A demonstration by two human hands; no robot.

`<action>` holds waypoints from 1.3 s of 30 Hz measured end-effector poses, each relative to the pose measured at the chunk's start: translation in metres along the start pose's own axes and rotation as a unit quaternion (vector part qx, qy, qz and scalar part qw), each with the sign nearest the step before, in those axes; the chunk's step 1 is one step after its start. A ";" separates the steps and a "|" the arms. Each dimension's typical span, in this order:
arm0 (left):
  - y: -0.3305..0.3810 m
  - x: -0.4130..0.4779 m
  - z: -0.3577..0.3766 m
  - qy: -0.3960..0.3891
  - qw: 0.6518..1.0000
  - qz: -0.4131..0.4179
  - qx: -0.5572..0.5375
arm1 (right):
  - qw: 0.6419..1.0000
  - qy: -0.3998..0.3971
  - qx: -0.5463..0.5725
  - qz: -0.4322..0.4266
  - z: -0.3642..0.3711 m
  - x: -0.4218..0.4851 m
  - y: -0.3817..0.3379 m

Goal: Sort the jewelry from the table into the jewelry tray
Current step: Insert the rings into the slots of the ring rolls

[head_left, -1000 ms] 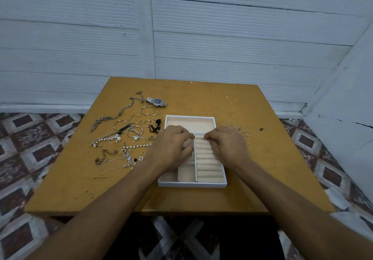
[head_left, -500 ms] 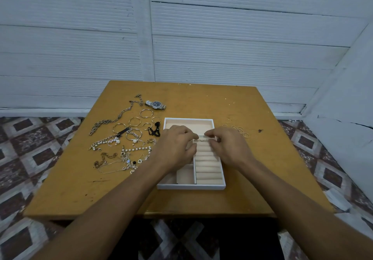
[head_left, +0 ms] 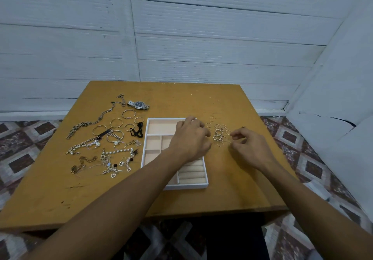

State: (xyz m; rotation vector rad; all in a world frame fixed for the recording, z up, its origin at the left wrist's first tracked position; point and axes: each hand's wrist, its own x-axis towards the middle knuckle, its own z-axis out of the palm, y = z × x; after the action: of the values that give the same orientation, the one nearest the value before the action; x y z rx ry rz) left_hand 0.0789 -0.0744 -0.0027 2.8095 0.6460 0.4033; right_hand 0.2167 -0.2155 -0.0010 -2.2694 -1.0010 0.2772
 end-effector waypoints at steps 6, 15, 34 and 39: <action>0.017 0.016 0.005 -0.034 0.999 0.007 0.028 | 0.999 -0.036 -0.027 0.022 0.003 -0.001 0.008; 0.027 0.022 0.016 -0.062 0.997 0.041 0.036 | 0.998 -0.011 -0.069 0.002 0.015 0.008 0.009; 0.031 0.038 0.016 -0.107 0.992 0.042 0.049 | 0.999 -0.016 -0.018 0.030 0.013 0.005 0.008; 0.030 0.037 0.017 -0.102 0.993 0.038 0.039 | 1.000 -0.014 -0.018 0.016 0.012 0.003 0.007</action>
State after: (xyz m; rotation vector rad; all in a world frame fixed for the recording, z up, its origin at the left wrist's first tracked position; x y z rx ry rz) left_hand 0.1275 -0.0867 -0.0025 2.9034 0.5228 0.1023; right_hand 0.2172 -0.2113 -0.0145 -2.3228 -0.9922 0.3084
